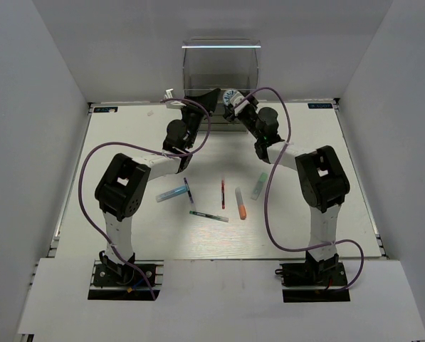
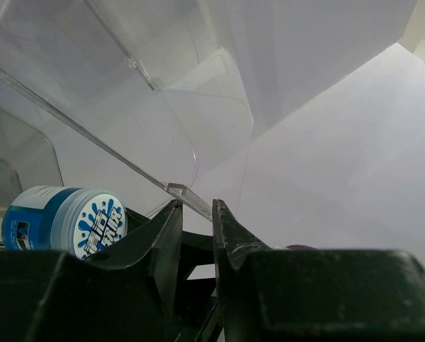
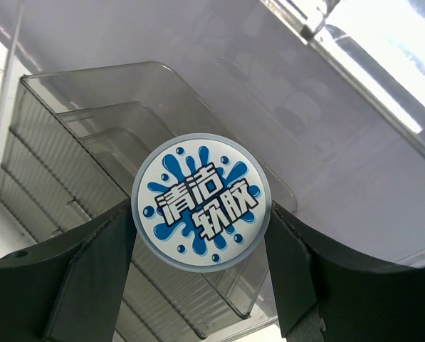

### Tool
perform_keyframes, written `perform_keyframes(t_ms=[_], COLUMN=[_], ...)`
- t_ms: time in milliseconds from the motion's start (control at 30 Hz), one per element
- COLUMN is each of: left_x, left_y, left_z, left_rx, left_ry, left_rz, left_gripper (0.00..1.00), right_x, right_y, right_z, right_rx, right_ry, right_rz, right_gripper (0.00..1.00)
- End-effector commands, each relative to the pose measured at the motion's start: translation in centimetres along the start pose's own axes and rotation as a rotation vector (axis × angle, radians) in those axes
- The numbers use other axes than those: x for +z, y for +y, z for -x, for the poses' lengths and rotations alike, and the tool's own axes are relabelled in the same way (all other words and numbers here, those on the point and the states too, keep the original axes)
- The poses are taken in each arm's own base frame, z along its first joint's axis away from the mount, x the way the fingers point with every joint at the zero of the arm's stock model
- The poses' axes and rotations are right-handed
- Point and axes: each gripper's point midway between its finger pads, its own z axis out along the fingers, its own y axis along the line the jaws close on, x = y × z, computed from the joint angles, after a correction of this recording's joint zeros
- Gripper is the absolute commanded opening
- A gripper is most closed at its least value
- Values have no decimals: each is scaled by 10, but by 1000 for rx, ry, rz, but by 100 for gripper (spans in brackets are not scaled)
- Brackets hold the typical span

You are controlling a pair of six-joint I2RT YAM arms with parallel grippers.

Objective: Sort the stationery into containers
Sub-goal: Place the stationery into the container

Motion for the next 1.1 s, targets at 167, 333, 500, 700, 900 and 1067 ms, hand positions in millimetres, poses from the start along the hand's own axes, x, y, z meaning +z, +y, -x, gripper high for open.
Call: perform_keyframes(t_ms=[167, 333, 500, 700, 900, 1067], left_x=[11, 11, 10, 8, 7, 7], left_y=[-57, -57, -54, -50, -46, -46], left_z=[39, 39, 37, 35, 35, 35], left_rx=[-5, -5, -3, -2, -1, -1], left_ry=[-82, -82, -78, -73, -77, -77], left_rz=[-115, -115, -107, -99, -87, -87], left_gripper=[35, 35, 35, 35, 35, 35], right_x=[11, 20, 29, 33, 25, 18], right_y=[-50, -58, -47, -43, -29, -27], right_z=[54, 43, 22, 9, 5, 6], right_rx=[-97, -102, -95, -91, -50, -27], right_ry=[-185, -157, -110, -85, -61, -52], right_rz=[-174, -218, -183, -155, -82, -58], right_gripper=[0, 0, 0, 0, 36, 70])
